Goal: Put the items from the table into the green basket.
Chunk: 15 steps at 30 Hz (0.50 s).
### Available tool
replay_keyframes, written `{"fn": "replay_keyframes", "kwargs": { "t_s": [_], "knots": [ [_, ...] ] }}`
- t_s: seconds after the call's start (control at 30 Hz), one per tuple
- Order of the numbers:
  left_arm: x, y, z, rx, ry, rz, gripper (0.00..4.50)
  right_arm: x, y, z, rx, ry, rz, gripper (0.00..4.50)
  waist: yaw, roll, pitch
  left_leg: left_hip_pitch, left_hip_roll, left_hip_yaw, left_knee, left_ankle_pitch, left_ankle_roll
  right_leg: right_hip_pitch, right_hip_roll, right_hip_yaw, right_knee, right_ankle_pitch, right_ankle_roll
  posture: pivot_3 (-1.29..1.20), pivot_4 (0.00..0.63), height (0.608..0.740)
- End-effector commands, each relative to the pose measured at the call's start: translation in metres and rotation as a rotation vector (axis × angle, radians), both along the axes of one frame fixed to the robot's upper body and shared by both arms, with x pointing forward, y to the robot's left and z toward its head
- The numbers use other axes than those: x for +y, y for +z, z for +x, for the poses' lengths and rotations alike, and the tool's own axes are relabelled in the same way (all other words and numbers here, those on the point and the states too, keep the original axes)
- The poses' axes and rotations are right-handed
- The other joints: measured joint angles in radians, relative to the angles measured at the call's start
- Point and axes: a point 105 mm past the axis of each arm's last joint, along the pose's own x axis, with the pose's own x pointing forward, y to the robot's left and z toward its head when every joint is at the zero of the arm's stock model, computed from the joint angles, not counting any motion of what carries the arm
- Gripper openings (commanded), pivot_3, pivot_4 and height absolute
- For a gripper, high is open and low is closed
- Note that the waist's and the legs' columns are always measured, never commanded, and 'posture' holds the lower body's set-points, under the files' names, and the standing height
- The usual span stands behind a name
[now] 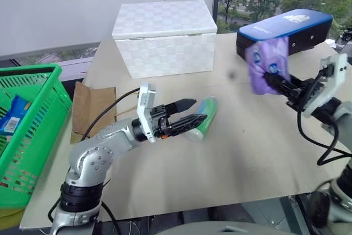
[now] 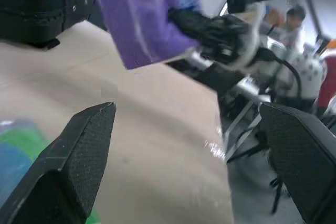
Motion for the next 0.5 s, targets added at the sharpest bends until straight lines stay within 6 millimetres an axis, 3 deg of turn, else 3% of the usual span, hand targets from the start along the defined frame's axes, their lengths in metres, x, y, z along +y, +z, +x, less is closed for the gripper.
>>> {"fn": "replay_keyframes", "kwargs": {
  "t_s": [0.03,0.2,0.37,0.5],
  "knots": [
    [0.002,0.022,0.005,0.024,-0.006,-0.118,4.5,0.028,0.02,-0.016,-0.005,0.216,0.161,0.97,0.001,0.001,-0.001,0.0,0.0,0.0,0.0,0.0,0.0,0.0,0.0,0.0,0.0,0.0,0.0,-0.08,0.016,0.74],
    [-0.003,0.03,0.009,0.086,-0.019,-0.201,4.5,0.053,0.031,-0.037,0.075,0.446,0.271,0.97,0.0,0.001,-0.002,-0.002,-0.004,-0.002,0.003,-0.001,0.001,-0.001,-0.003,0.001,-0.002,0.0,0.0,-0.06,0.006,0.74],
    [-0.016,0.033,0.006,0.109,-0.064,-0.232,4.5,0.065,0.029,-0.05,0.136,0.545,0.269,0.97,0.005,0.002,-0.006,-0.012,-0.003,-0.006,0.011,0.0,-0.001,-0.003,-0.002,0.001,-0.002,-0.001,0.002,-0.04,0.0,0.74],
    [-0.015,0.034,0.001,0.127,-0.092,-0.255,3.25,0.068,0.028,-0.049,0.15,0.531,0.284,0.96,0.007,0.002,-0.008,-0.014,-0.003,-0.007,0.013,0.001,-0.001,-0.003,-0.001,0.001,0.0,-0.001,0.002,-0.04,0.0,0.74]
  ]
}}
